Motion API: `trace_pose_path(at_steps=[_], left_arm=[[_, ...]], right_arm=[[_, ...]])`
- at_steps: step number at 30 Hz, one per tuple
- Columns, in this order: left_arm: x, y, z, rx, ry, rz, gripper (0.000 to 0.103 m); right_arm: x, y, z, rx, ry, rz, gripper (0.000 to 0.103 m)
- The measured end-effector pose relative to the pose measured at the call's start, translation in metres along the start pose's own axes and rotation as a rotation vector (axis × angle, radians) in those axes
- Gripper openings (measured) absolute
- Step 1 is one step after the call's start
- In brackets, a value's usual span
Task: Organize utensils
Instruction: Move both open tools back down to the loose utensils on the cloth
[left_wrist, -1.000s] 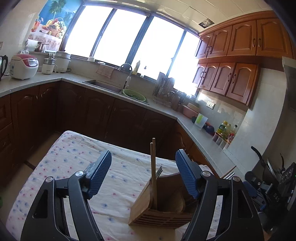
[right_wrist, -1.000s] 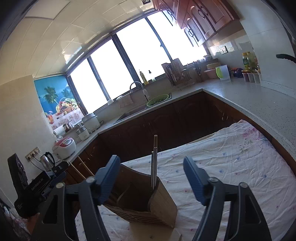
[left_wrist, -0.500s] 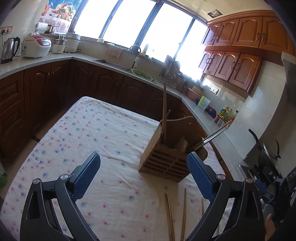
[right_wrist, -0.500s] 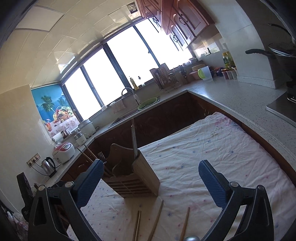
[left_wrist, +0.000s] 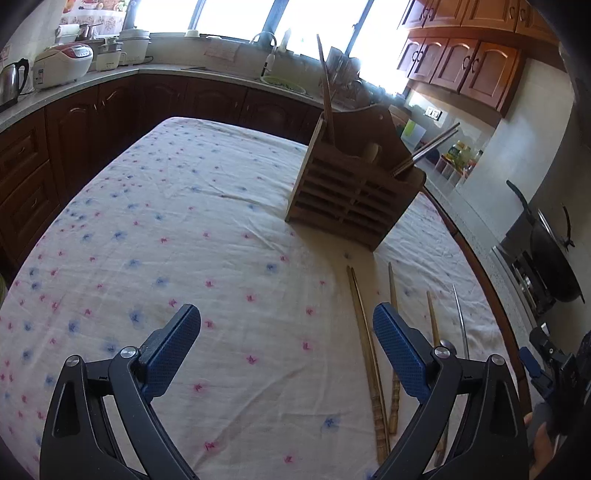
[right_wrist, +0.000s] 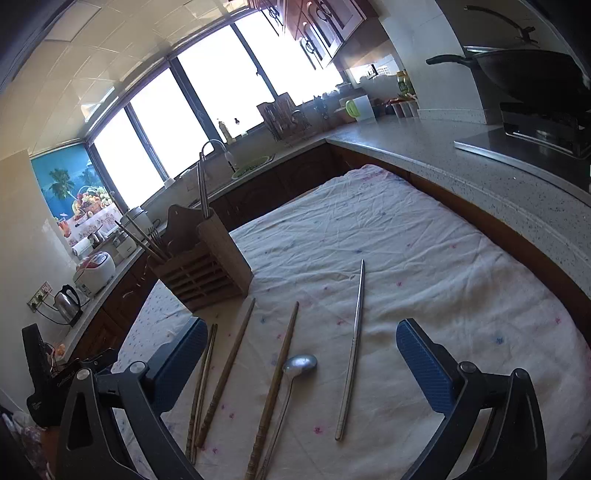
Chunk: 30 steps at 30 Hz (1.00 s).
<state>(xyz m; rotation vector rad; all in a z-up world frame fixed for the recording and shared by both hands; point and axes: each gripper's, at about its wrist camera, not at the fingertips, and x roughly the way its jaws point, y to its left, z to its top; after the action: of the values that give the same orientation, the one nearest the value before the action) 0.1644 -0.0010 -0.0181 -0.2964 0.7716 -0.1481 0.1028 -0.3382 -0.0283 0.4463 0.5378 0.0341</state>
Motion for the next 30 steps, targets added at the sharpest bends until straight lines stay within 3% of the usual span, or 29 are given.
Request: trace_pose_path(at_steps=[9, 11, 16, 22, 26, 30], left_arm=[[0.024, -0.025, -0.008, 0.091, 0.095, 0.014, 0.094], [0.032, -0.033, -0.007, 0.117, 0.112, 0.012, 0.088], [0.058, -0.052, -0.001, 0.178, 0.148, 0.018, 0.075], [0.096, -0.073, 0.002, 0.256, 0.222, 0.033, 0.053], [0.11, -0.082, -0.001, 0.306, 0.226, 0.05, 0.049], [0.115, -0.081, 0.001, 0.32, 0.231, 0.021, 0.048]], right_arm=[[0.007, 0.002, -0.01, -0.032, 0.032, 0.013, 0.101], [0.01, 0.004, -0.009, -0.047, 0.042, 0.011, 0.095], [0.025, 0.008, -0.007, -0.059, 0.097, 0.013, 0.065], [0.039, 0.01, -0.006, -0.075, 0.142, 0.011, 0.054], [0.049, 0.01, -0.01, -0.083, 0.191, -0.001, 0.047], [0.062, 0.017, -0.022, -0.114, 0.287, 0.002, 0.035]])
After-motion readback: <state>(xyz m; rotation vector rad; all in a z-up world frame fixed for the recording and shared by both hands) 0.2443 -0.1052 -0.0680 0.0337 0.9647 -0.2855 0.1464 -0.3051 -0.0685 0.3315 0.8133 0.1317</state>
